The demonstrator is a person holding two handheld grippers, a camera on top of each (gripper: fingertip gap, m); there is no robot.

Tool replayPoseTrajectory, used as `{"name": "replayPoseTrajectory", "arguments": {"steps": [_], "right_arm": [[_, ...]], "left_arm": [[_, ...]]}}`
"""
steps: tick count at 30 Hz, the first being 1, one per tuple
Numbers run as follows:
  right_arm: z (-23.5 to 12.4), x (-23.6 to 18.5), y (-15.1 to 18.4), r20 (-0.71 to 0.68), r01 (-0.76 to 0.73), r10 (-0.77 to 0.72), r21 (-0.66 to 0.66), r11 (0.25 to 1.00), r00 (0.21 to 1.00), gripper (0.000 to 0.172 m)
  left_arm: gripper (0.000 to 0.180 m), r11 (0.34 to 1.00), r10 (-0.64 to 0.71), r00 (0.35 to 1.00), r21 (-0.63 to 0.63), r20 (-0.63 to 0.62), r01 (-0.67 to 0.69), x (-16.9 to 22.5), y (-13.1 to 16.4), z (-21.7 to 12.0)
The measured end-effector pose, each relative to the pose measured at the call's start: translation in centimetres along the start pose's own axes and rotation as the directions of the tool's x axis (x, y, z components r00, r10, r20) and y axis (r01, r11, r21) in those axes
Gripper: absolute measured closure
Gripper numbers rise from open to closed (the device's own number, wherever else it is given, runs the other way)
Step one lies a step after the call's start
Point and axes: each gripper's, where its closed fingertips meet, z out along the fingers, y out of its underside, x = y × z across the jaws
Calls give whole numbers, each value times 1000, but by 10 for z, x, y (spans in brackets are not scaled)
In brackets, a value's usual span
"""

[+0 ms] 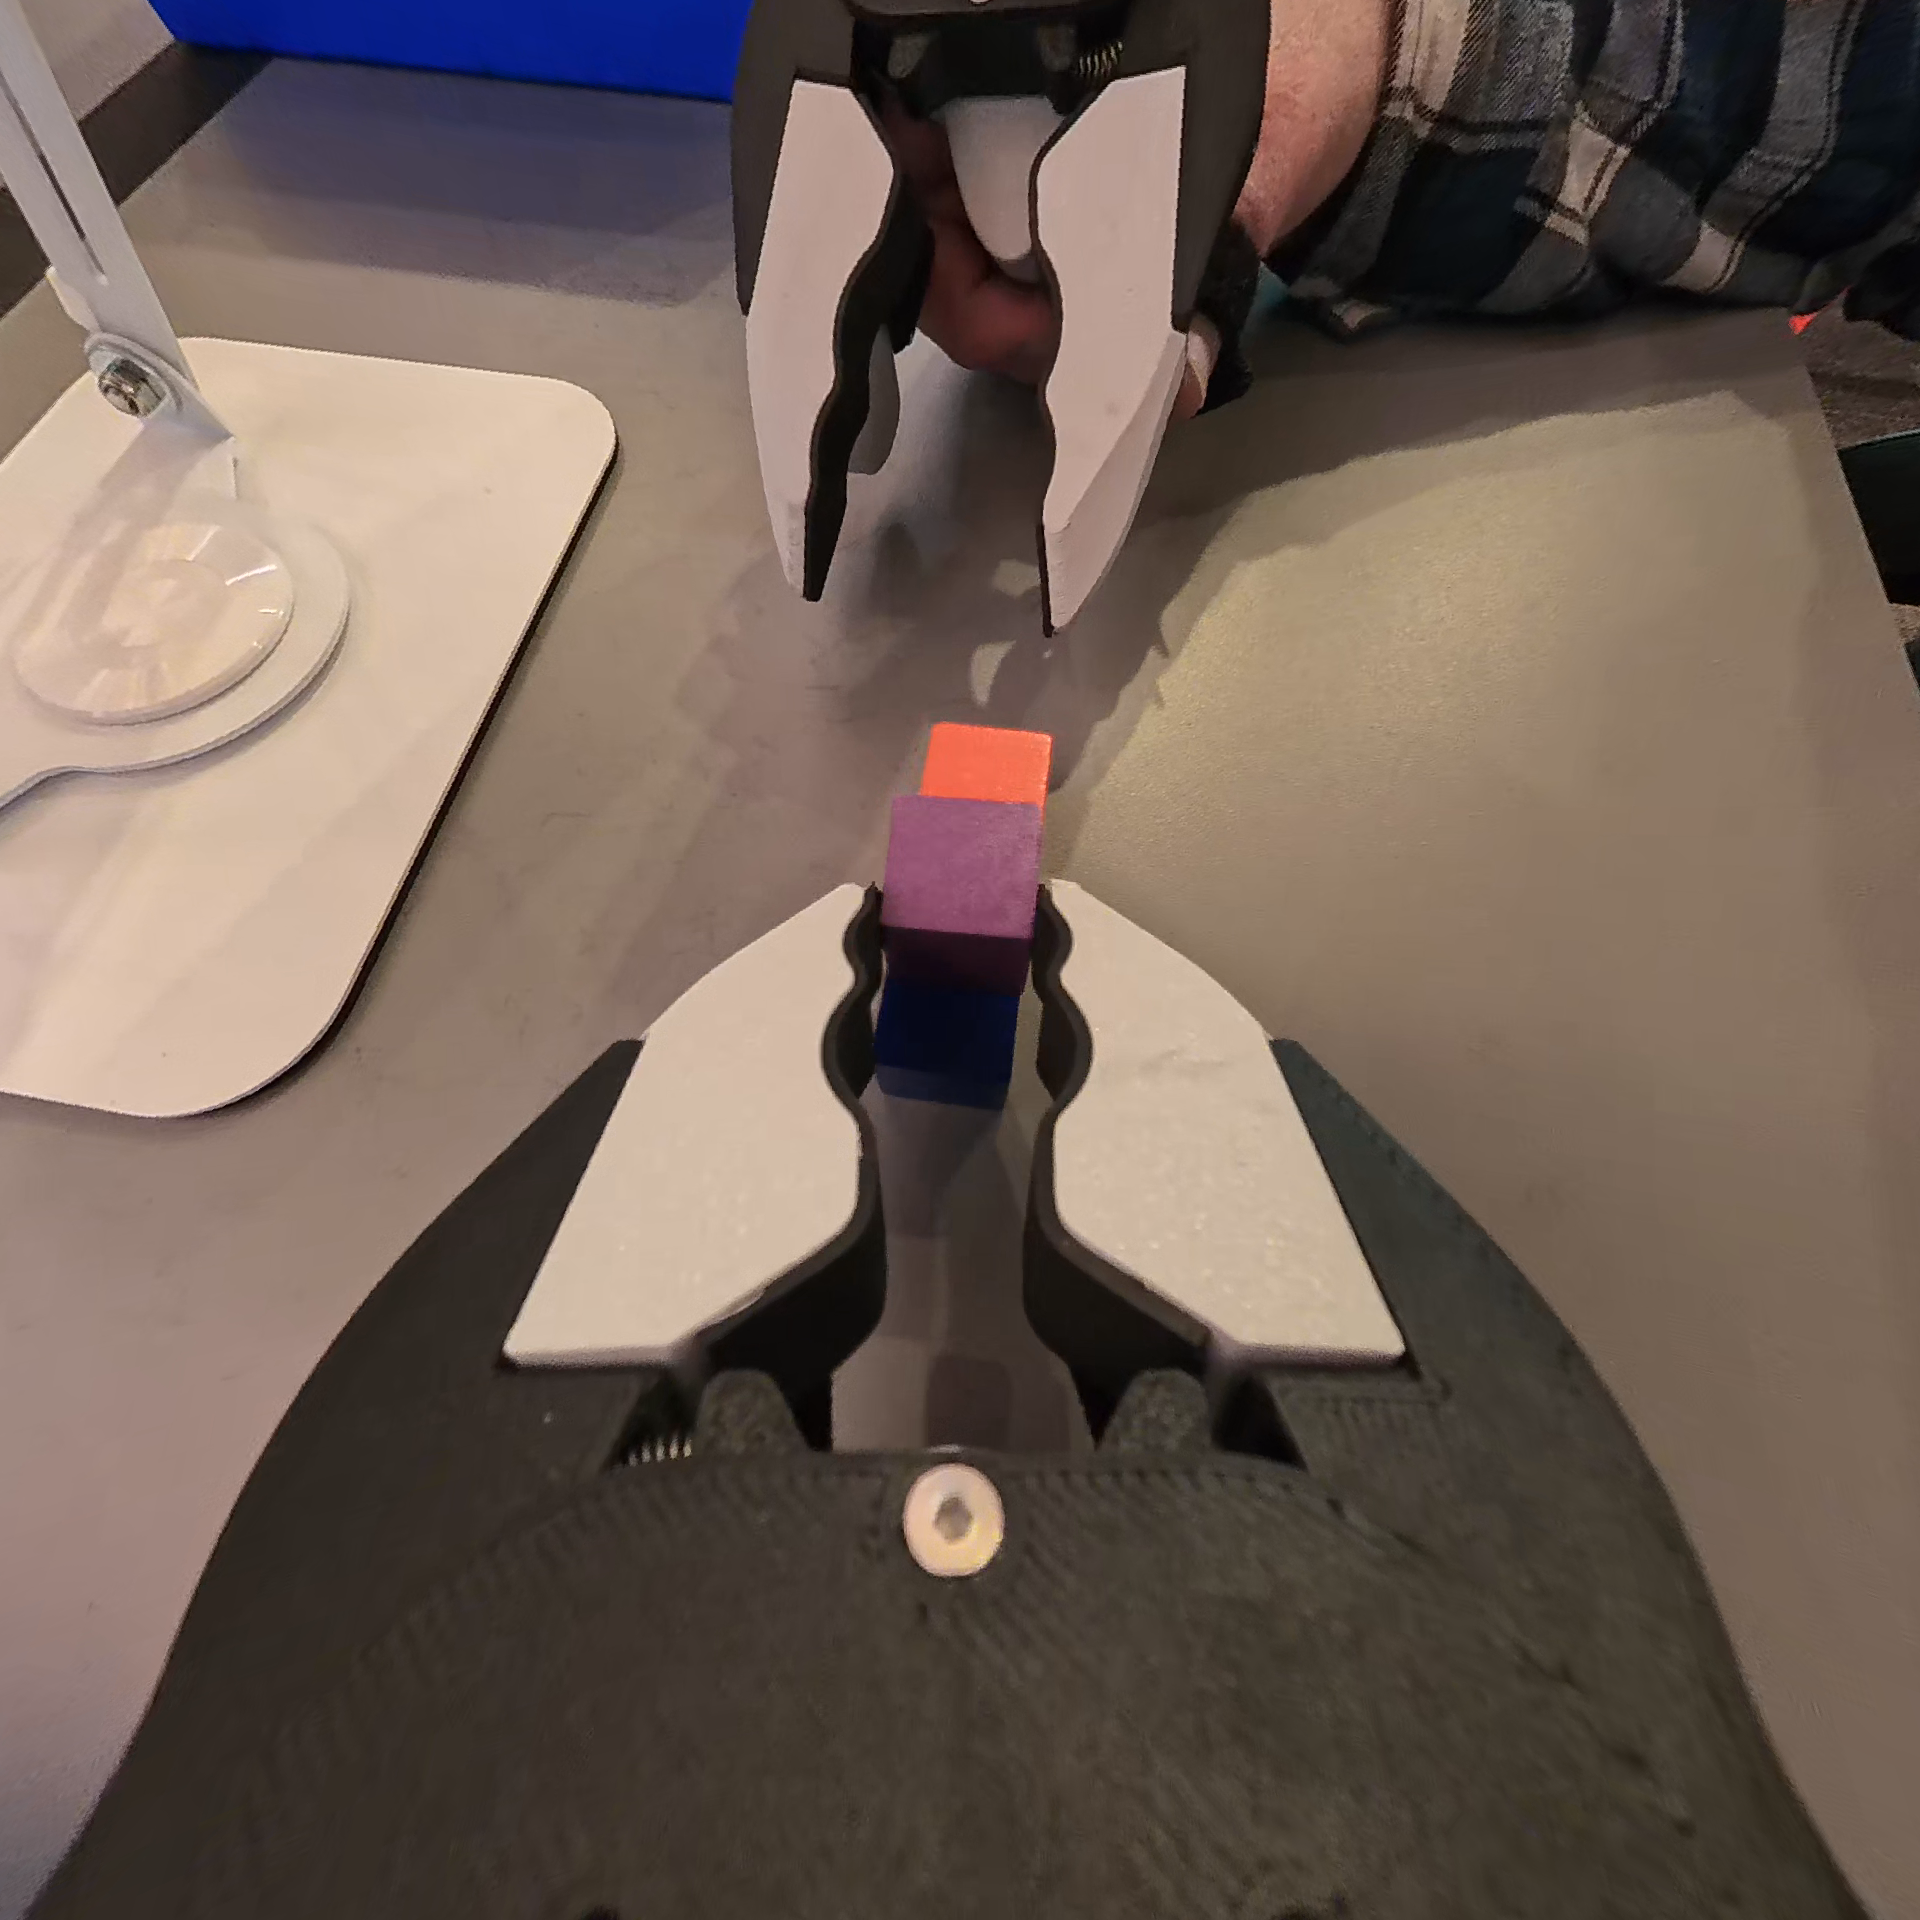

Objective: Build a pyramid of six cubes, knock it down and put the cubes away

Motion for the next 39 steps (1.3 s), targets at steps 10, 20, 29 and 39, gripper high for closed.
{"name": "replayPoseTrajectory", "arguments": {"steps": [10,20,29,39], "right_arm": [[-1,-1,0,1,0,0,5,1000,1000,114],[-1,-1,0,5,-7,7,7,1000,1000,114],[-2,0,-1,6,-17,17,14,1000,1000,114],[-2,-3,0,21,-13,13,8,1000,1000,114]], "left_arm": [[127,1000,-15,999,15,-31,16,3,-1,-2],[129,979,185,869,-160,459,-124,-106,-22,-169],[128,773,151,842,-593,518,226,-274,109,-227],[146,470,134,899,-825,417,313,-303,181,-223]]}}
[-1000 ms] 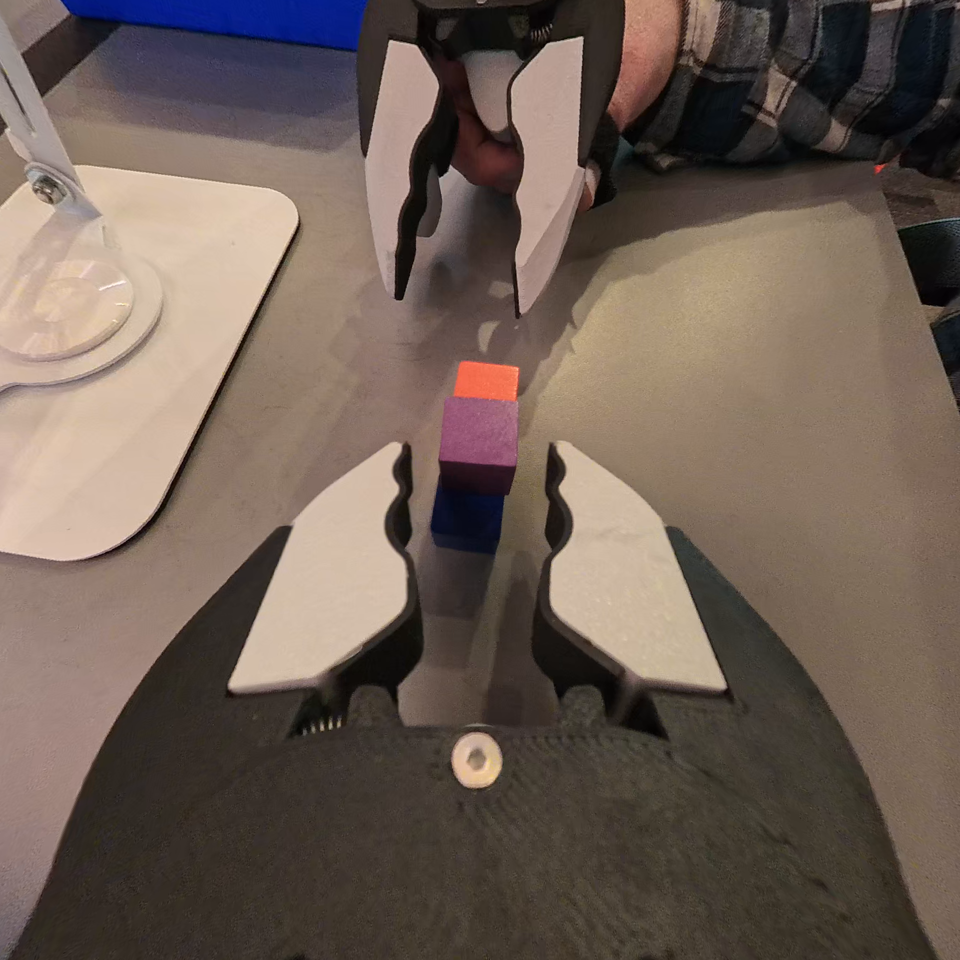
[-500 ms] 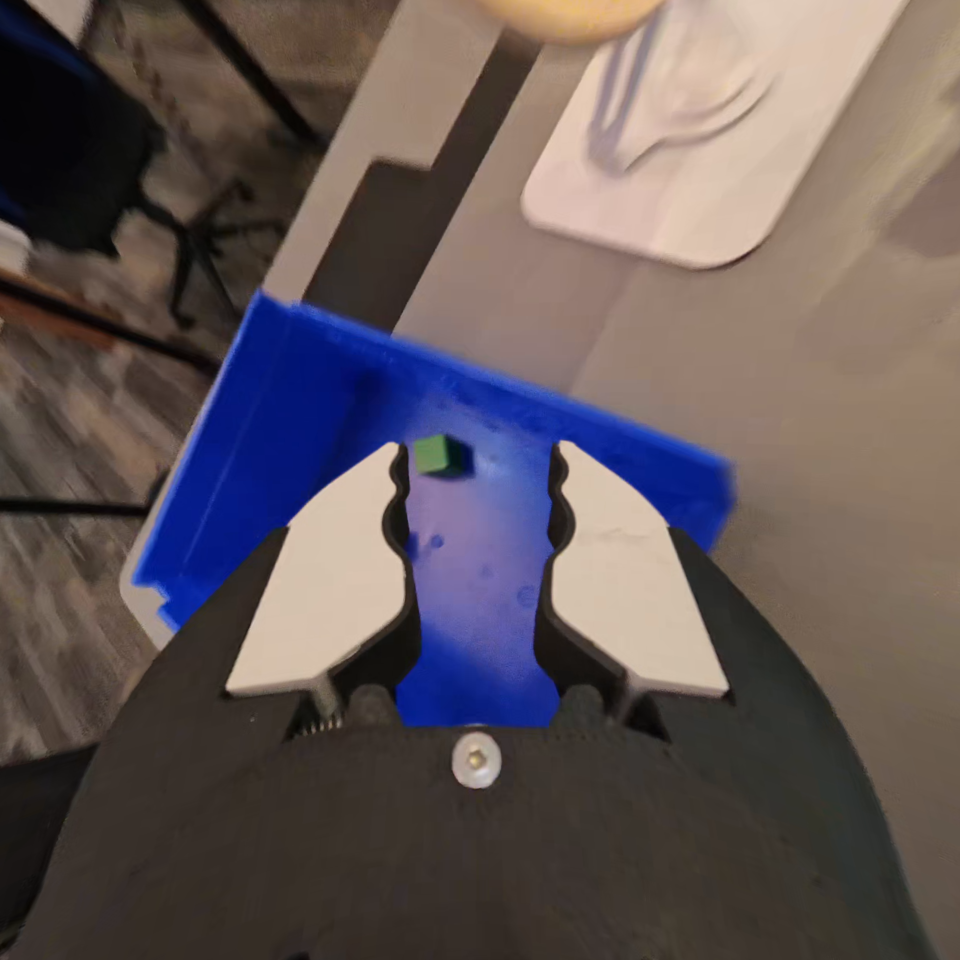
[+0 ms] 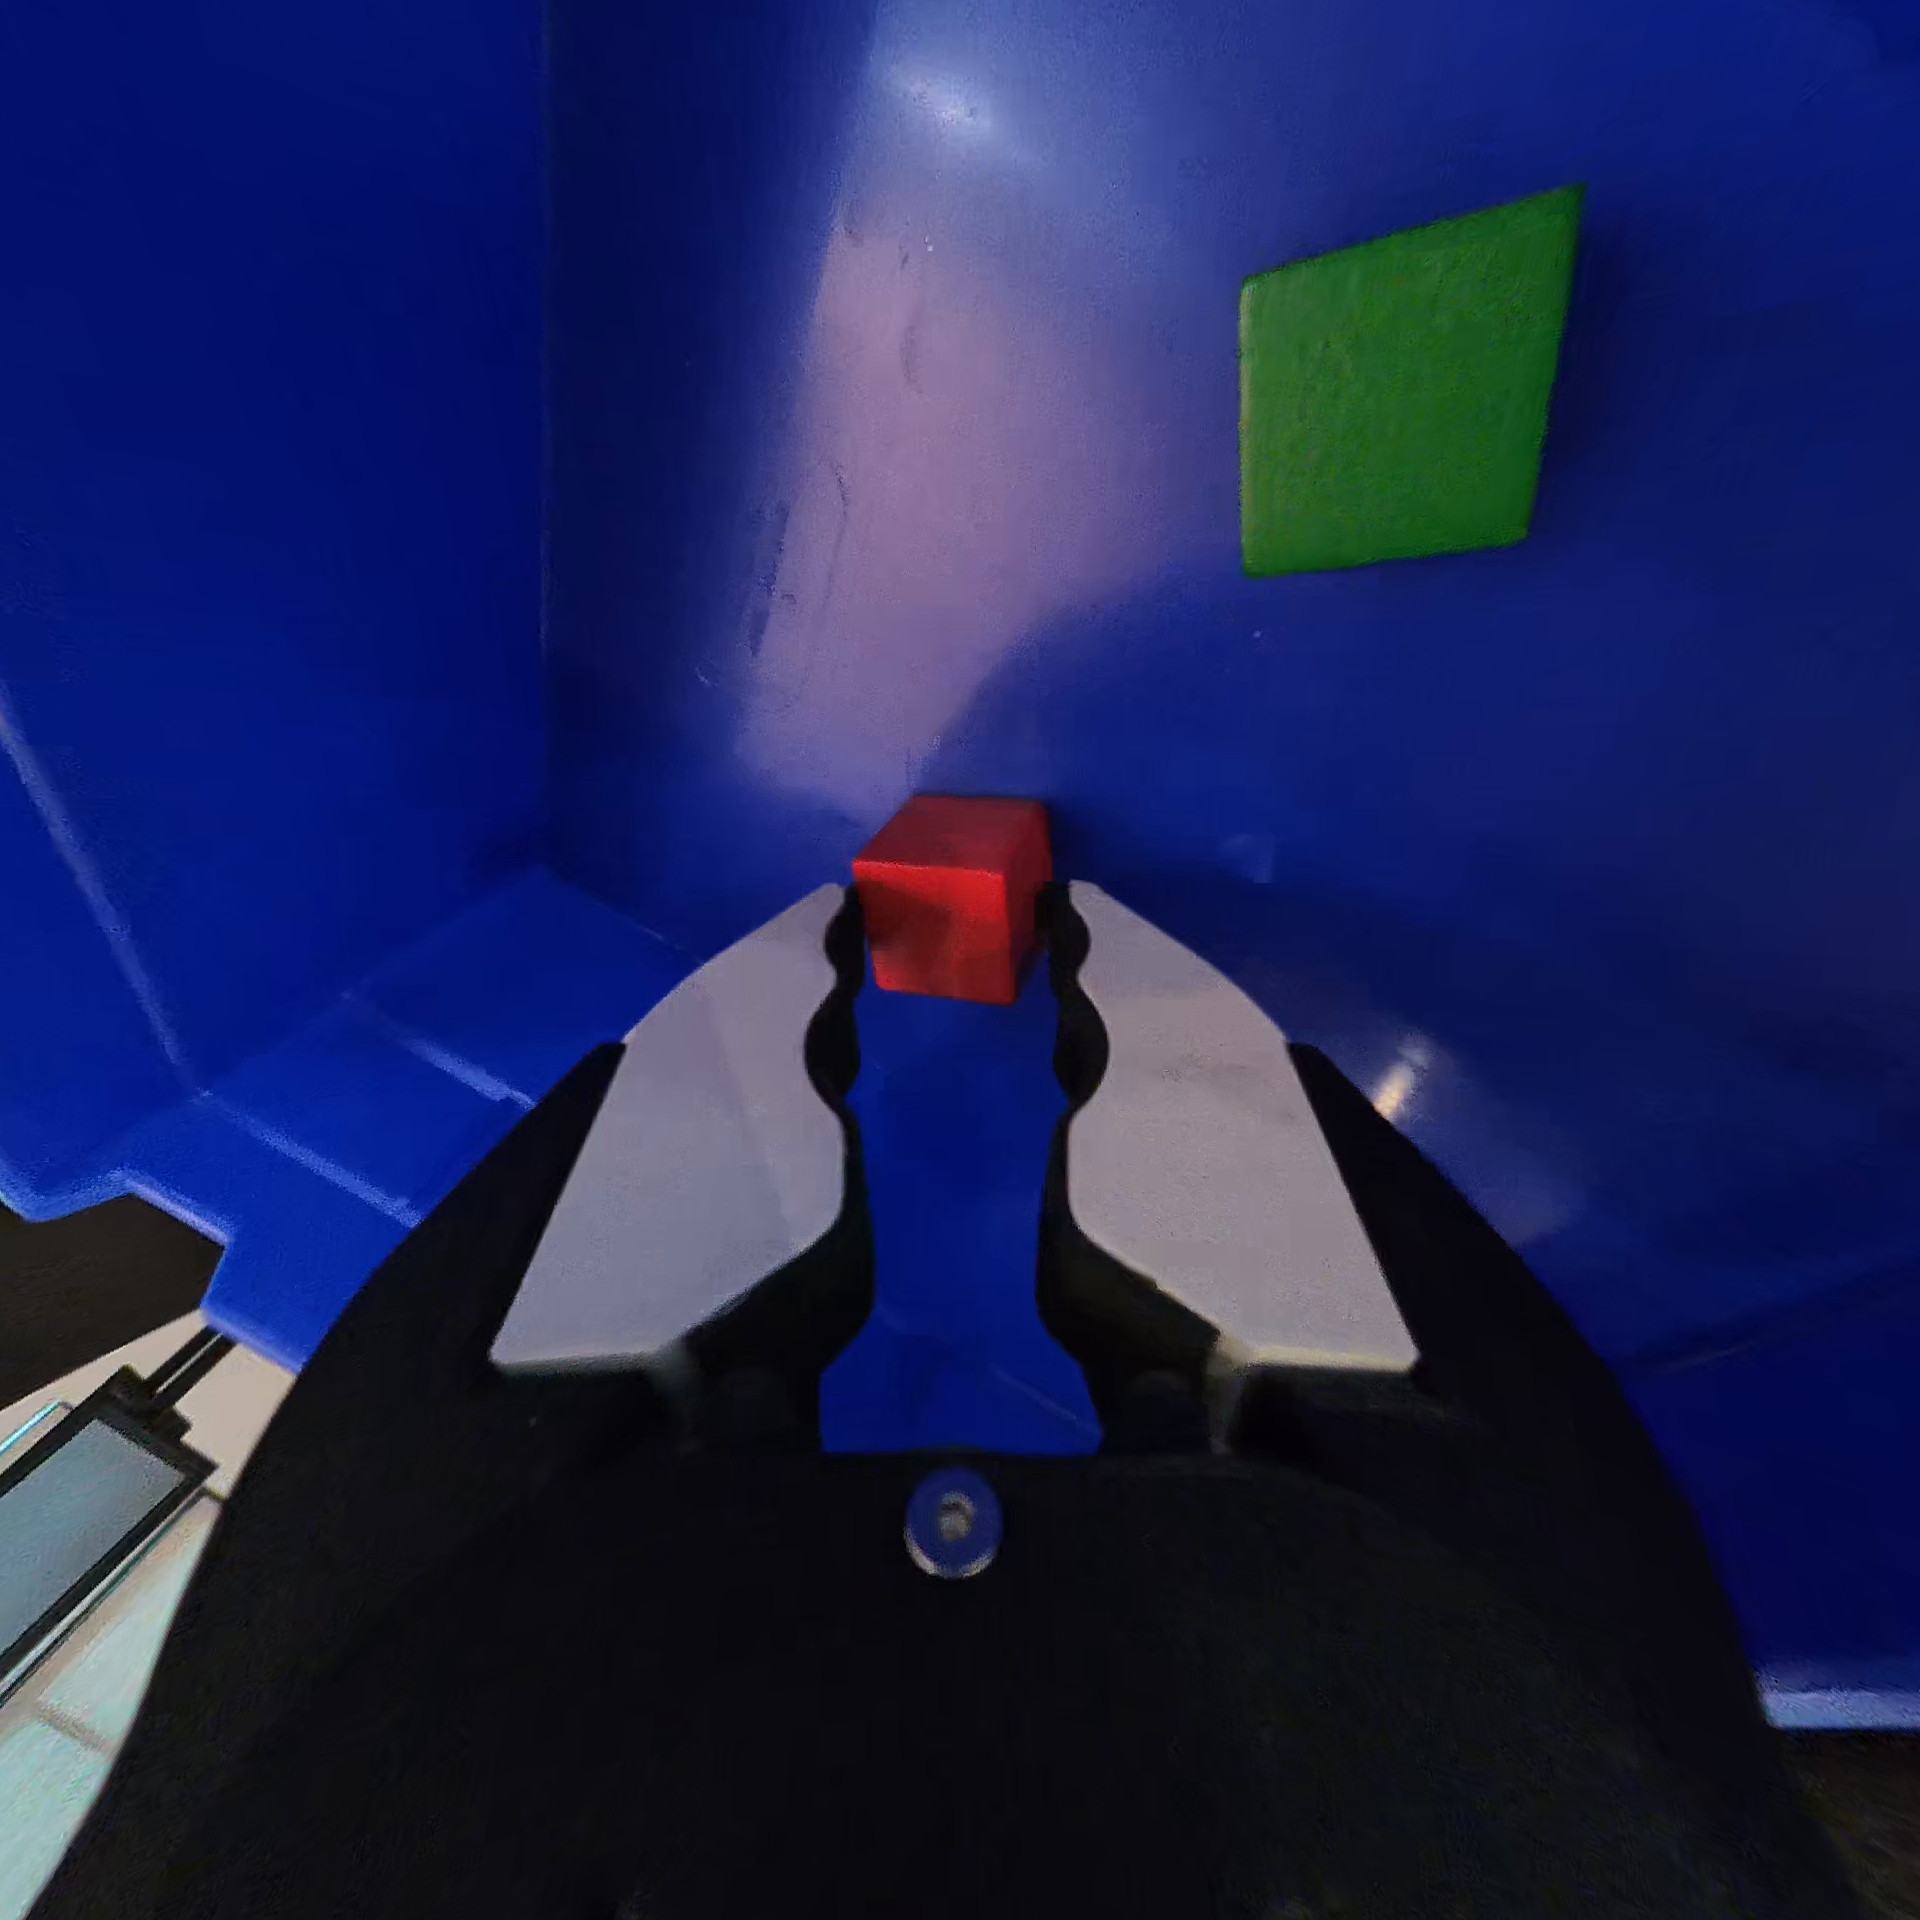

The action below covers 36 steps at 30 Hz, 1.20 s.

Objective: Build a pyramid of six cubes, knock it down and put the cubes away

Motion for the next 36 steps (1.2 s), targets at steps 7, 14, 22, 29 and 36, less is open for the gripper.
{"name": "replayPoseTrajectory", "arguments": {"steps": [7,14,22,29,36], "right_arm": [[-2,1,-3,-11,-1,2,22,1000,1000,114],[-13,-3,-26,-8,-12,13,164,986,1000,117],[-35,-57,-103,-20,128,-131,400,908,991,125],[-30,-74,-119,-3,145,-161,453,879,987,127],[-33,-74,-117,14,149,-175,462,874,984,145]], "left_arm": [[150,978,-91,995,195,51,79,1,-9,-46],[151,742,-158,986,664,47,87,97,-36,-176],[151,377,31,993,922,-113,93,264,-126,-252],[151,242,192,970,965,-147,98,330,-171,-272],[151,211,245,954,970,-171,119,343,-180,-278]]}}
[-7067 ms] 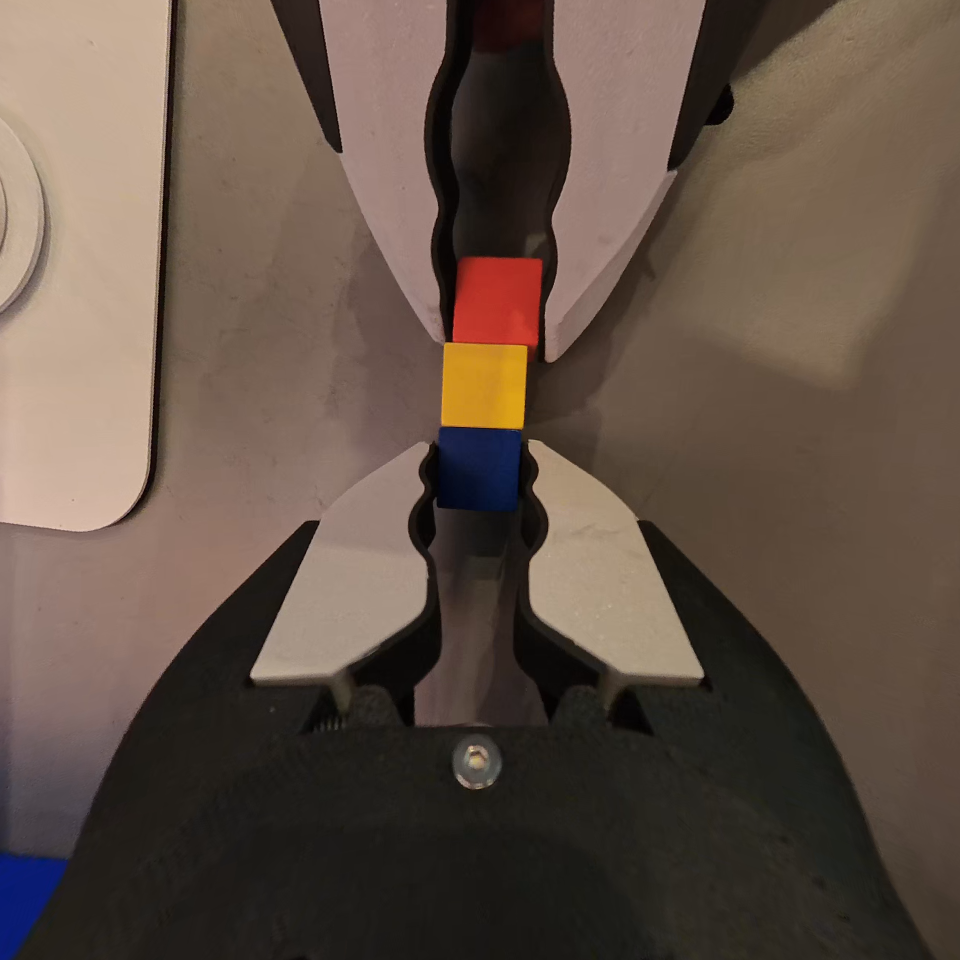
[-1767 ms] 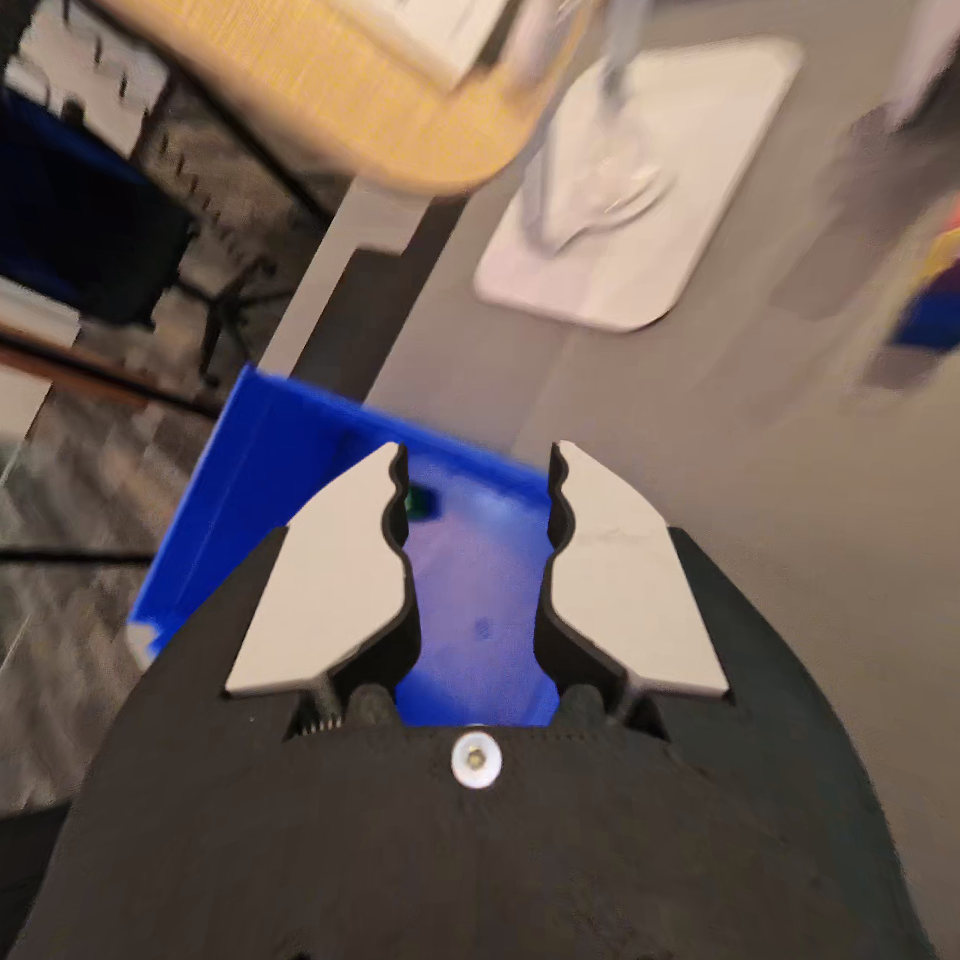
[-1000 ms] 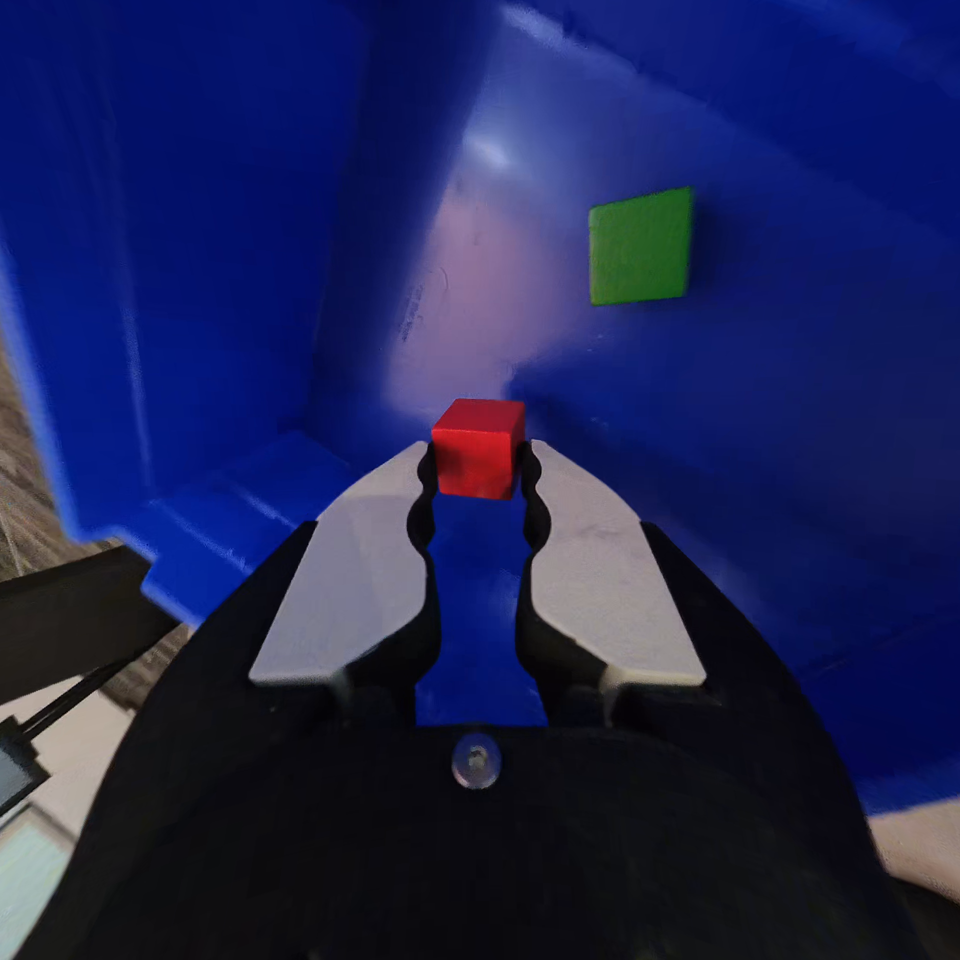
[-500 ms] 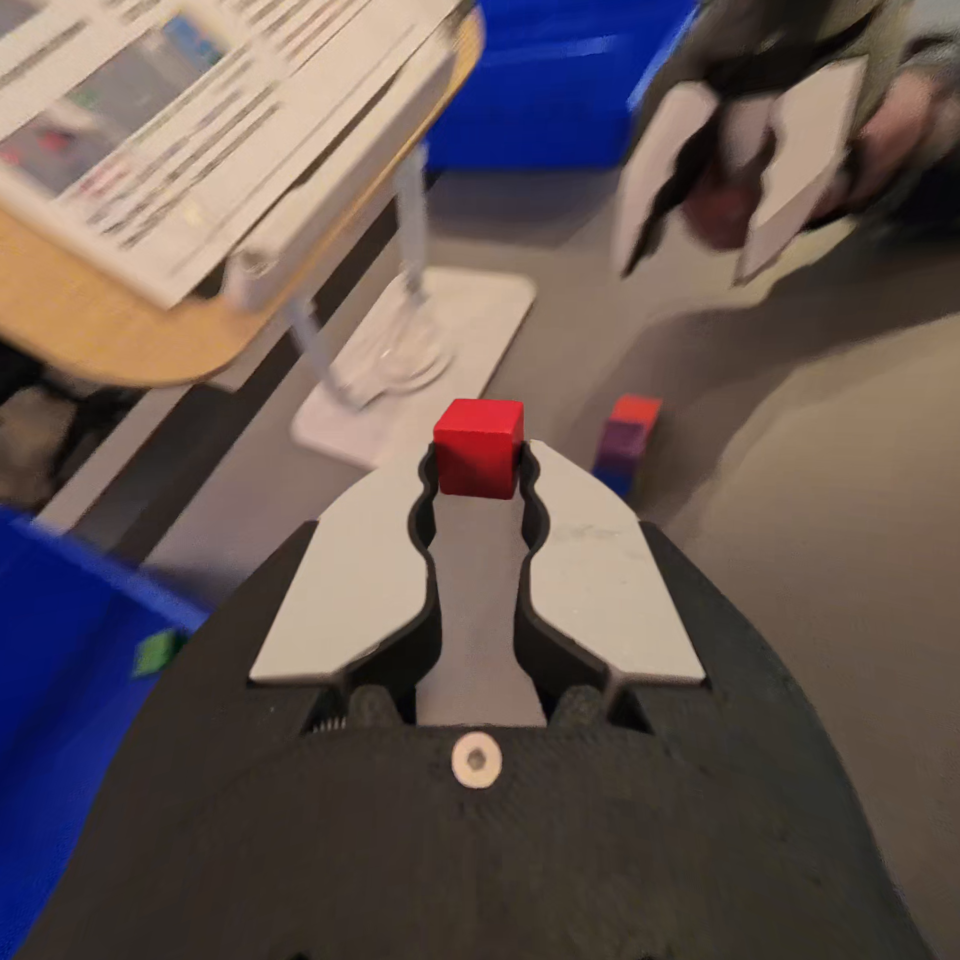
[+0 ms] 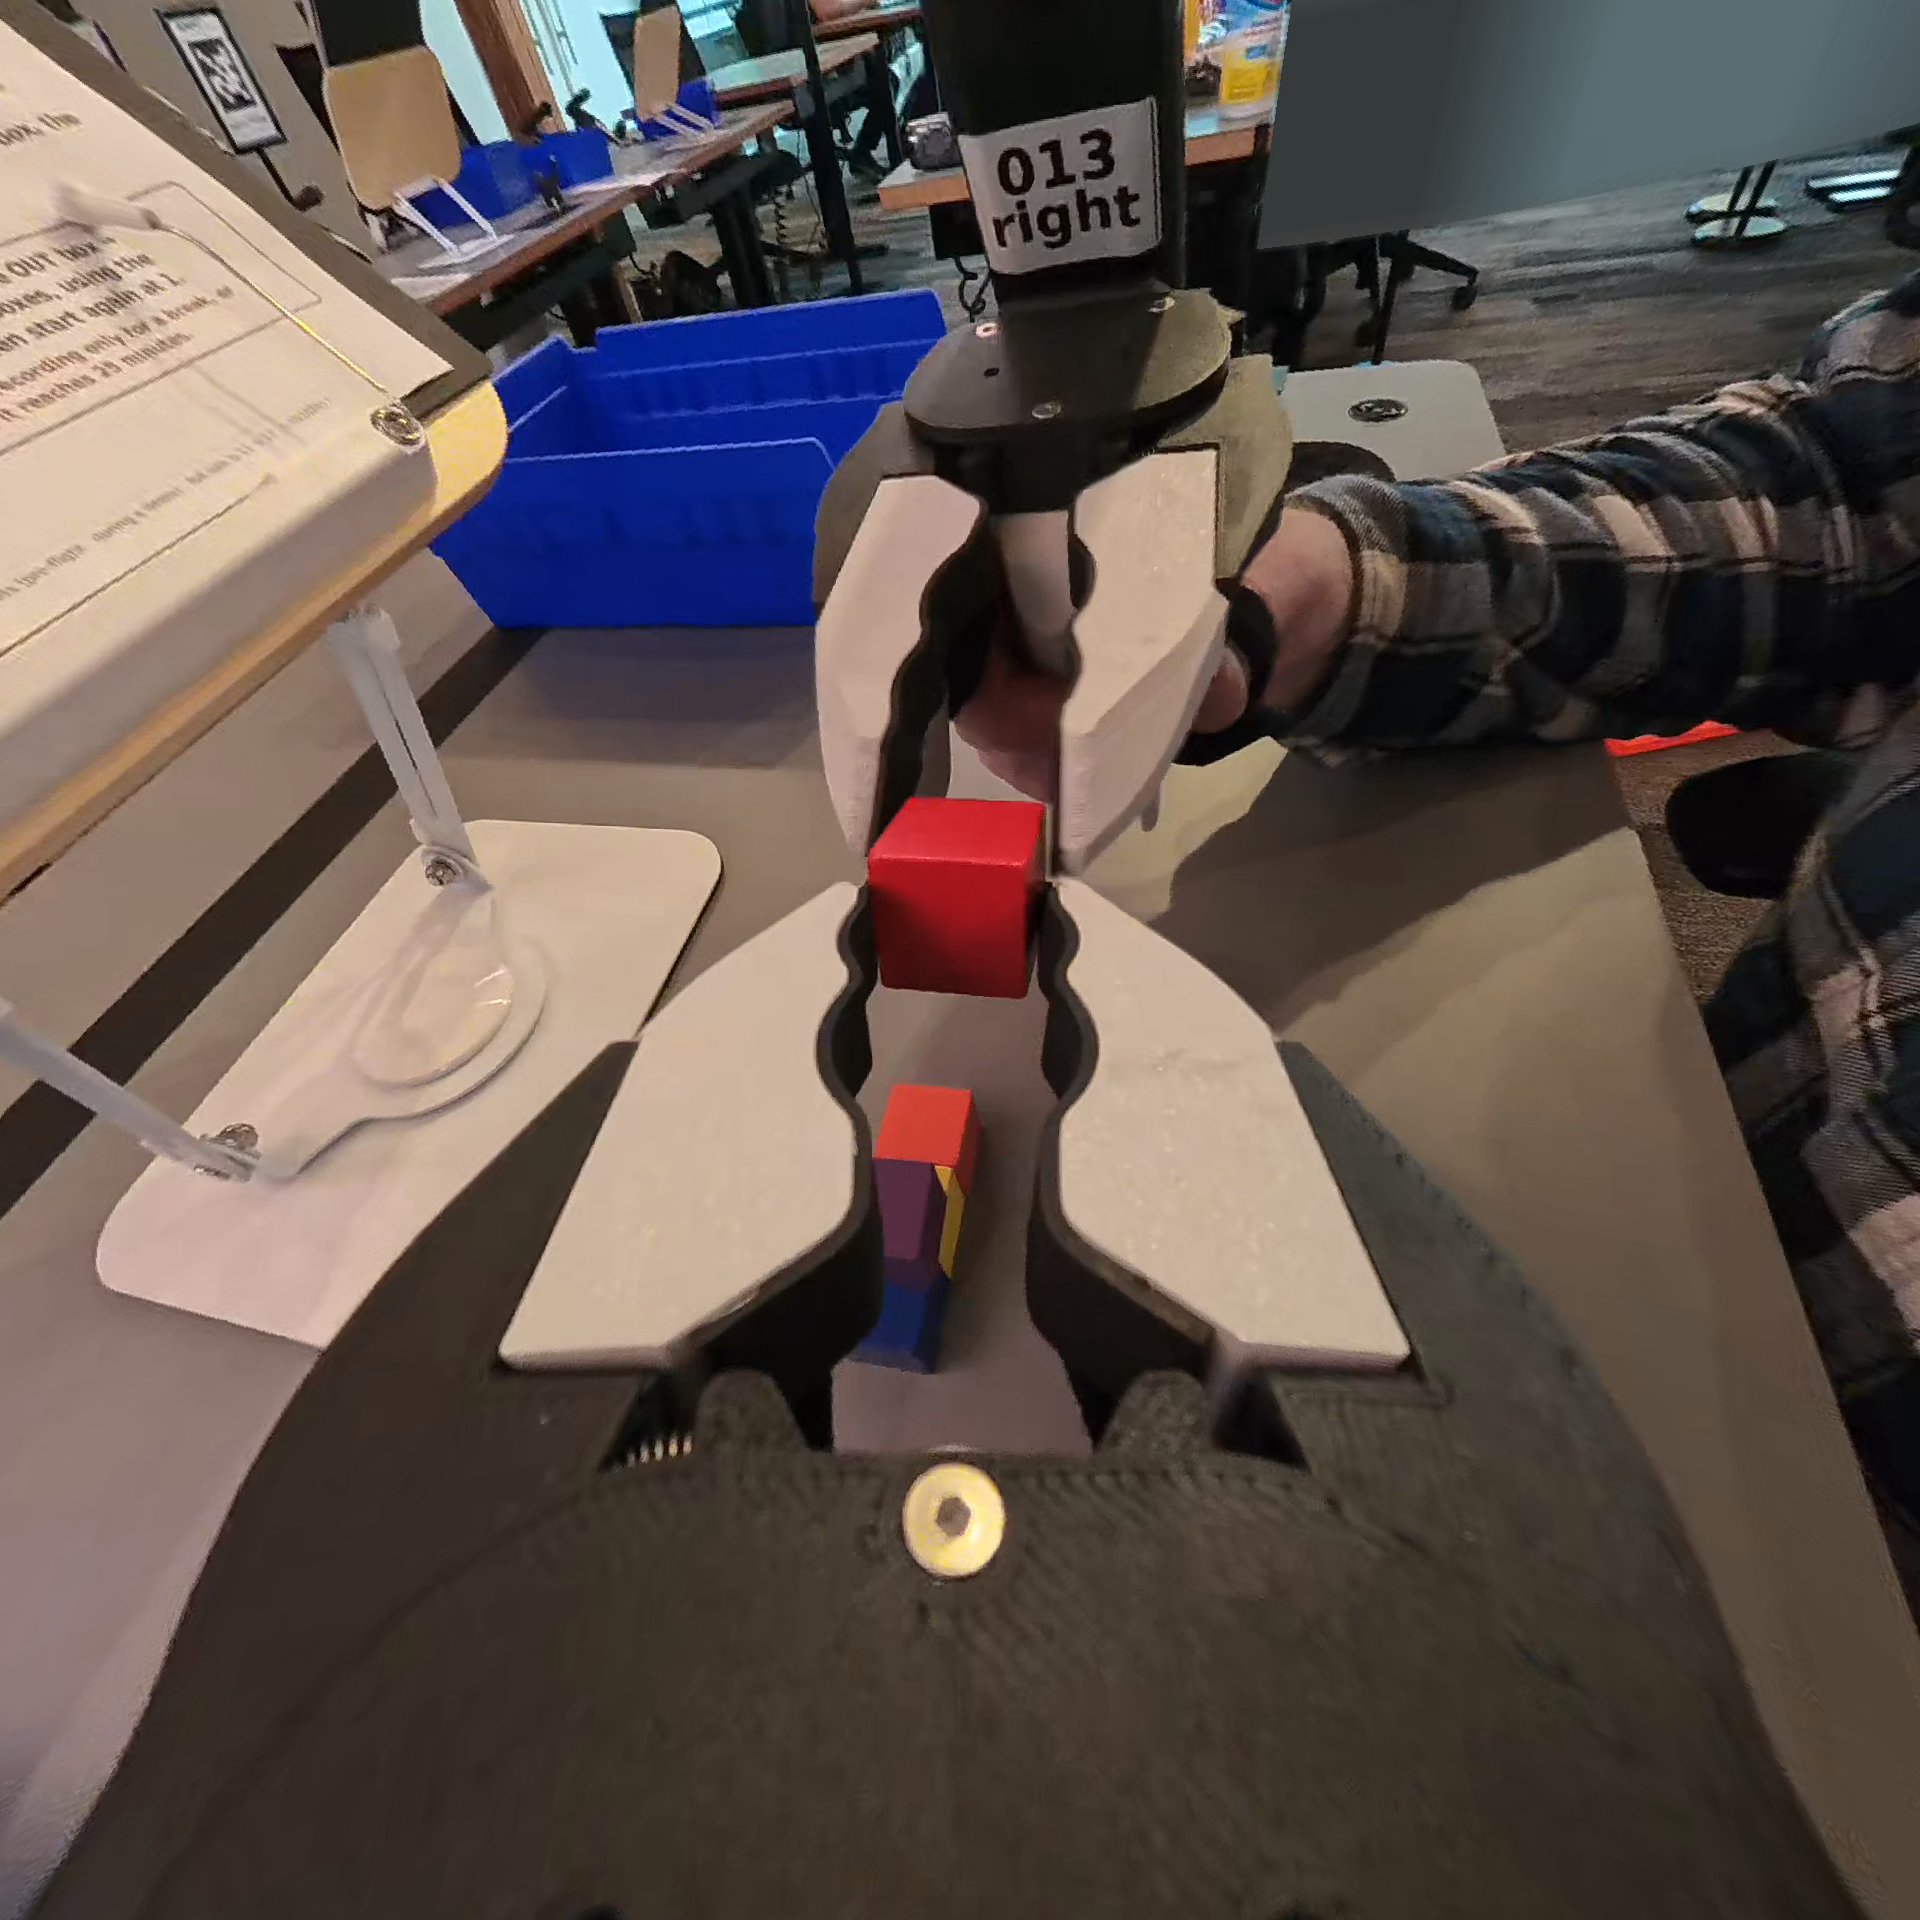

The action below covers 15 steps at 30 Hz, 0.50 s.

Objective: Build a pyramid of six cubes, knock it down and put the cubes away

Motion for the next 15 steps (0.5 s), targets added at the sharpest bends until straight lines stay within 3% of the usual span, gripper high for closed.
{"name": "replayPoseTrajectory", "arguments": {"steps": [6,10,15], "right_arm": [[-2,2,0,12,-14,14,17,1000,1000,145],[-12,14,5,-22,-16,16,-2,1000,1000,145],[-13,31,44,-48,-31,23,-172,985,999,145]], "left_arm": [[152,999,-23,999,23,-30,24,0,-1,2],[132,1000,-2,1000,0,-19,2,-8,4,-6],[130,986,-1,1000,-167,-30,-4,-19,50,-10]]}}
